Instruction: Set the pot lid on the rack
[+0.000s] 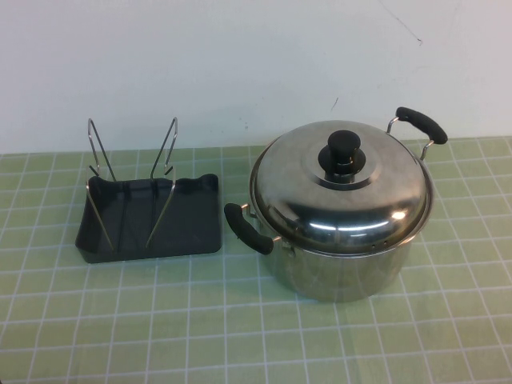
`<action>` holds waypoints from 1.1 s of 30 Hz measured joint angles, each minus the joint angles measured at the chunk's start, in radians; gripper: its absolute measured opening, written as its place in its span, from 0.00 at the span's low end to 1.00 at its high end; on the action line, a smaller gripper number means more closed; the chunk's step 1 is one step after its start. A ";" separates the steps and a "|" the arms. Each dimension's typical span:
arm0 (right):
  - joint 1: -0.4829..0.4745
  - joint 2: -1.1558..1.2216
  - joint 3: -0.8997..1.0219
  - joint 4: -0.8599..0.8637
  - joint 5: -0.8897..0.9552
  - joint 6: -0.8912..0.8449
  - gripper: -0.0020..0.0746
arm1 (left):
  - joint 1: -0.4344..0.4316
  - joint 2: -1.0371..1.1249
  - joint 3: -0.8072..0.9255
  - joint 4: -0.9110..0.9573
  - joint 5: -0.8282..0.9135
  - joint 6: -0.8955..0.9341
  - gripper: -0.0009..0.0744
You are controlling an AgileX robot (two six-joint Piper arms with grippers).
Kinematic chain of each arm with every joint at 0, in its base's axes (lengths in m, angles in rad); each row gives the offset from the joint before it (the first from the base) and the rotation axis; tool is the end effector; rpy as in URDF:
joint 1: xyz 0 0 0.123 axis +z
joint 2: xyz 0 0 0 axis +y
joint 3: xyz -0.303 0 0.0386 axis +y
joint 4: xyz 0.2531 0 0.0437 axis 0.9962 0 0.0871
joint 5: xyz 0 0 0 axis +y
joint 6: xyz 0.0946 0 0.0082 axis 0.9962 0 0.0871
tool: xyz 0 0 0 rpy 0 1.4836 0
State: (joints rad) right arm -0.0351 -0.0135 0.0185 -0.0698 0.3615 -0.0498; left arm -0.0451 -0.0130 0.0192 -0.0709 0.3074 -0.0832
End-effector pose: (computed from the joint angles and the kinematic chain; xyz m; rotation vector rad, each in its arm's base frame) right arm 0.0410 -0.0038 0.1738 -0.0568 1.8502 -0.1275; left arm 0.0423 -0.0039 0.1785 -0.0797 1.7975 -0.1593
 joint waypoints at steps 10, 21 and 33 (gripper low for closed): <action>0.000 0.000 0.011 0.000 -0.471 0.000 0.02 | 0.000 0.000 0.002 0.169 -0.428 0.000 0.01; 0.000 0.000 0.011 0.000 -1.011 0.000 0.02 | 0.000 0.000 0.002 0.216 -0.846 -0.007 0.01; -0.002 0.000 -0.156 -0.023 -0.702 -0.068 0.02 | 0.000 -0.002 -0.169 0.219 -0.570 -0.083 0.01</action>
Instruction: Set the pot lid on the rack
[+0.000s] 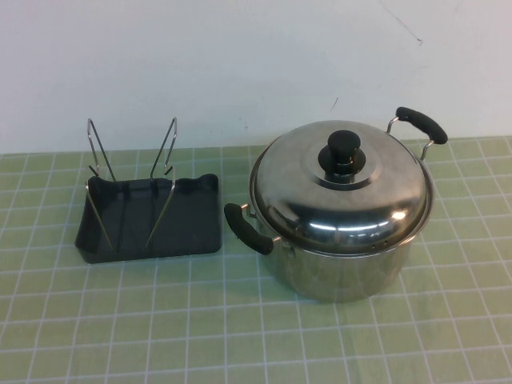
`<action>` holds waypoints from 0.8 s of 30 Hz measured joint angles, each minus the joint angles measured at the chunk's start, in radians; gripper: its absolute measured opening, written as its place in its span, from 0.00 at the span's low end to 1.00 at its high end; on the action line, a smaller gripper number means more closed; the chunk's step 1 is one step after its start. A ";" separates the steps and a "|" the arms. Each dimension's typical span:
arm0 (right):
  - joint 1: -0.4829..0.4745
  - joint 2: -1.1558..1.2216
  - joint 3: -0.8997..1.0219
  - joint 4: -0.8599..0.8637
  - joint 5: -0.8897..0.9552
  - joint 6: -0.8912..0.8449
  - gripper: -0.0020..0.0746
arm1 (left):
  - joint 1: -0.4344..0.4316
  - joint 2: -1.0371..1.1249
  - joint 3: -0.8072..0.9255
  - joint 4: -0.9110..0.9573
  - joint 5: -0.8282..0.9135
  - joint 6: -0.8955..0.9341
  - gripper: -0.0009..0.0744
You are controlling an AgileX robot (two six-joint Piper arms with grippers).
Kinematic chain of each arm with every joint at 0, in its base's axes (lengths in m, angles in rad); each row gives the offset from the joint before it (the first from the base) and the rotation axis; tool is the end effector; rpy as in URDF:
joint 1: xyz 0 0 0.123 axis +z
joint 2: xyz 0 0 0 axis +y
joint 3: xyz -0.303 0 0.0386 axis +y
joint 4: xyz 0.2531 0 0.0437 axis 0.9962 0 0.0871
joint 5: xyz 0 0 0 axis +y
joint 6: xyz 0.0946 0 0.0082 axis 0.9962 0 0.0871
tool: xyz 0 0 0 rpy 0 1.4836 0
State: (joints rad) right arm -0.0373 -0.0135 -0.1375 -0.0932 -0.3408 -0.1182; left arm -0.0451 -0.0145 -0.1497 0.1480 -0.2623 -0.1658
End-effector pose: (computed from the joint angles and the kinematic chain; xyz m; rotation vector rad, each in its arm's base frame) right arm 0.0198 0.0022 0.2905 -0.1123 0.9891 -0.2075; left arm 0.0216 -0.0046 0.2880 0.0464 1.0596 -0.0817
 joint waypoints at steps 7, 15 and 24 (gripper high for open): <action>0.000 0.129 -0.275 -0.002 0.293 0.000 0.02 | 0.000 0.085 -0.203 -0.003 0.141 -0.028 0.01; 0.000 0.437 -0.384 -0.037 0.281 0.000 0.02 | 0.000 0.232 -0.209 -0.006 0.148 -0.187 0.01; 0.153 0.829 -0.402 -0.548 -0.127 0.313 0.02 | 0.000 0.379 -0.209 0.007 0.109 -0.209 0.01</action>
State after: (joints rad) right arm 0.1154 0.8158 -0.5395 -0.6415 -0.4675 0.1951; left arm -0.0451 0.3641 -0.3586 0.1548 -0.1534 -0.3743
